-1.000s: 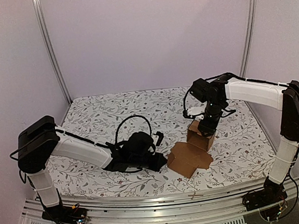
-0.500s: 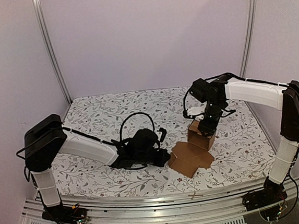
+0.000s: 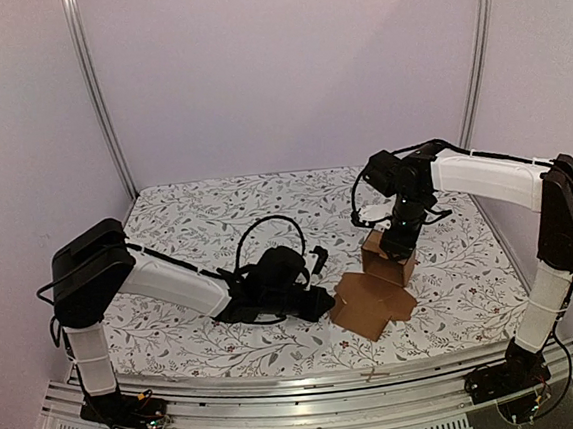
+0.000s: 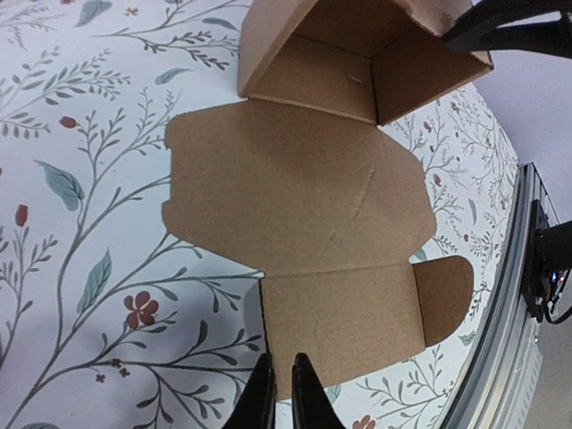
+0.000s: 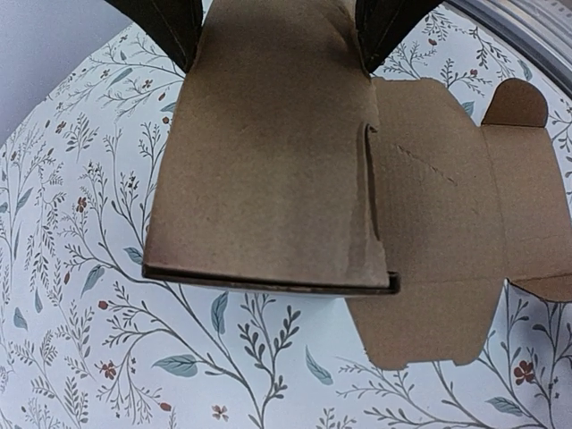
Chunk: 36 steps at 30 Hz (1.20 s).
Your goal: Fold the paper box
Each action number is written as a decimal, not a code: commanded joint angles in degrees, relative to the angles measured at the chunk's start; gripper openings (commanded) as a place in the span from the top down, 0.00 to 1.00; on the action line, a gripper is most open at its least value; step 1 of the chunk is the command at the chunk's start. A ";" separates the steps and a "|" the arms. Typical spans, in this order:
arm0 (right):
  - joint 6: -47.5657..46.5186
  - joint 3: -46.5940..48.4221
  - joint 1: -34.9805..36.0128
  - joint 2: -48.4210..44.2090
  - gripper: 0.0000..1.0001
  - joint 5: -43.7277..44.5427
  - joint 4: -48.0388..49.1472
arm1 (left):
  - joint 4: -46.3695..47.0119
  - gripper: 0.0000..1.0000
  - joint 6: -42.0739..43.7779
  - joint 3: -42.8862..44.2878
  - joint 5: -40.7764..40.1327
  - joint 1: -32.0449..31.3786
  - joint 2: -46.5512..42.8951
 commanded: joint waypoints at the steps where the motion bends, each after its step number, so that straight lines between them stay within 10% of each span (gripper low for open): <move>1: 0.36 -0.07 0.62 -0.25 0.44 -0.04 0.65 | 3.63 0.91 1.60 1.60 4.04 -0.81 1.63; 36: 0.49 -0.84 0.60 -0.39 0.44 1.29 1.12 | -12.62 0.92 0.55 10.52 9.26 -1.14 16.99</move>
